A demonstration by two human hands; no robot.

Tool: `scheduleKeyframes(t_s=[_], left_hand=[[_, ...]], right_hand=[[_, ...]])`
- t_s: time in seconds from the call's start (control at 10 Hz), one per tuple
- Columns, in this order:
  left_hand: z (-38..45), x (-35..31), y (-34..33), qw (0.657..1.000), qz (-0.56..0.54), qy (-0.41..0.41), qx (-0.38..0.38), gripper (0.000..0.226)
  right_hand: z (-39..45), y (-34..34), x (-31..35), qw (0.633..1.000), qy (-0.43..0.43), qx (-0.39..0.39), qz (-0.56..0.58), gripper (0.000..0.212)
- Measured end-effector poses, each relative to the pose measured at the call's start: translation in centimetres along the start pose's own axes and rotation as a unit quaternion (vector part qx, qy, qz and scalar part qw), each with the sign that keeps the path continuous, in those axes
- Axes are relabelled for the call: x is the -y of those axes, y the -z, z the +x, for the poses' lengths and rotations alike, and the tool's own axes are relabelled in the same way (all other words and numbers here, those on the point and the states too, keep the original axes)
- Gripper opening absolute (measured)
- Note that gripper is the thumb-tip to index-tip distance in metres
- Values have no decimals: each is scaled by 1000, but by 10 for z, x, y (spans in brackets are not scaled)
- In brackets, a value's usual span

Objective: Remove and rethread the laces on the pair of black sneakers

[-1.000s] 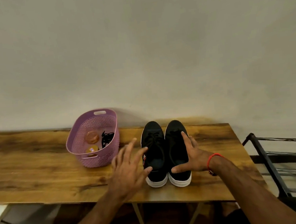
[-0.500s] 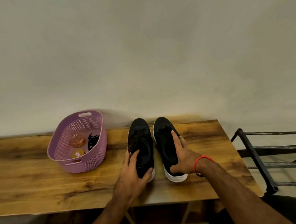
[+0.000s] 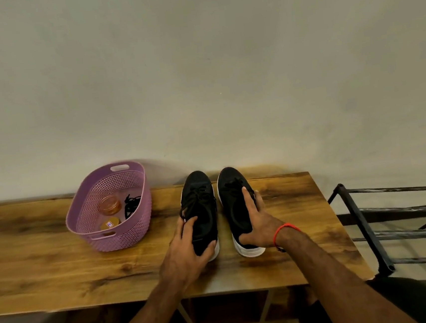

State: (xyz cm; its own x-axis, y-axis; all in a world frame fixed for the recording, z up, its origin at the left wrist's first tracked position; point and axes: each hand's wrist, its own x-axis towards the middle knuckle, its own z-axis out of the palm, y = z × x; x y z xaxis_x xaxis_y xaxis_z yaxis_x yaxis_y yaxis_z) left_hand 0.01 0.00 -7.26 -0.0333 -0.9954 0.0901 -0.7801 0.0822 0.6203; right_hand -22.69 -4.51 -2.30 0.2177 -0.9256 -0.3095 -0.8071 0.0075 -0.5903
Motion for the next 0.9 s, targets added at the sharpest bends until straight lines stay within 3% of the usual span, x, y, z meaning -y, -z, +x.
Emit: scheduleKeyframes(t_s=[0.2, 0.4, 0.6, 0.8, 0.9], left_hand=[[3, 4, 2, 997, 73, -39, 7, 95], [7, 2, 5, 980, 196, -21, 29, 95], [3, -8, 24, 967, 249, -20, 56, 103], [-3, -37, 58, 961, 271, -58, 19, 88], [-5, -57, 74, 956, 270, -102, -49, 80]], right_hand=[[2, -5, -1, 1000, -3, -8, -26, 126], [4, -8, 0, 999, -4, -13, -36, 124], [-7, -3, 10, 995, 16, -27, -95, 116], [-29, 13, 39, 979, 62, -155, -115, 90], [-48, 30, 62, 966, 94, -207, -124, 82]])
